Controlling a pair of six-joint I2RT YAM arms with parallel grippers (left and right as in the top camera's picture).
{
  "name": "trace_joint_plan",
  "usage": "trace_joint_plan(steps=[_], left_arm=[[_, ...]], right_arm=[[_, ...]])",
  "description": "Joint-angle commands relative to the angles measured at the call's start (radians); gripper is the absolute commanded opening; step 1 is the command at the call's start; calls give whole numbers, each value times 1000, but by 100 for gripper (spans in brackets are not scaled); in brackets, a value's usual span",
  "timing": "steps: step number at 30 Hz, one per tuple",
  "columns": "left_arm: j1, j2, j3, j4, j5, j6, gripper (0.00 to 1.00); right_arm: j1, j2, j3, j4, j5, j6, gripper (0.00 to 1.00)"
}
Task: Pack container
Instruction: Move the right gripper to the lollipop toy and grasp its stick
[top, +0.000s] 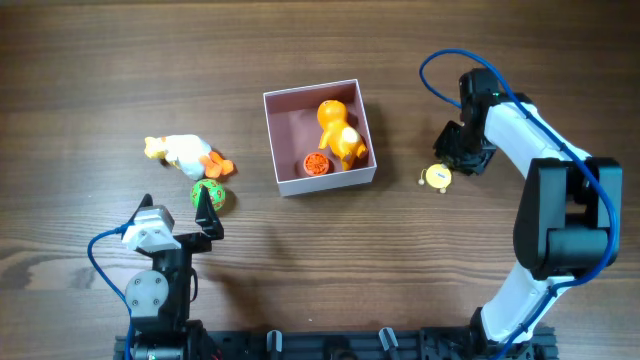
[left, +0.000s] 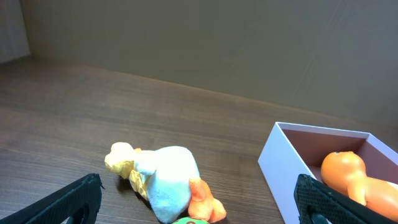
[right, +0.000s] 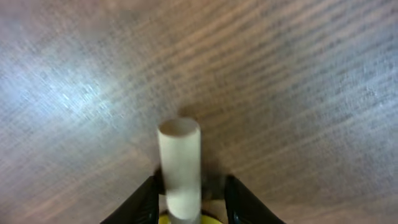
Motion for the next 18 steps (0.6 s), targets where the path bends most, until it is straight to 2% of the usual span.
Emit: trace_joint_plan(steps=[1, 5, 14, 18], left_arm=[[-3, -6, -7, 3, -13, 23, 100], [-3, -6, -7, 3, -13, 23, 100], [-3, -6, -7, 3, -13, 23, 100], [-3, -6, -7, 3, -13, 23, 100]], right_arm=[[3, 35, 2, -26, 19, -43, 33], [3, 35, 3, -25, 18, -50, 28], [3, 35, 6, -11, 17, -70, 27], [3, 35, 43, -19, 19, -125, 25]])
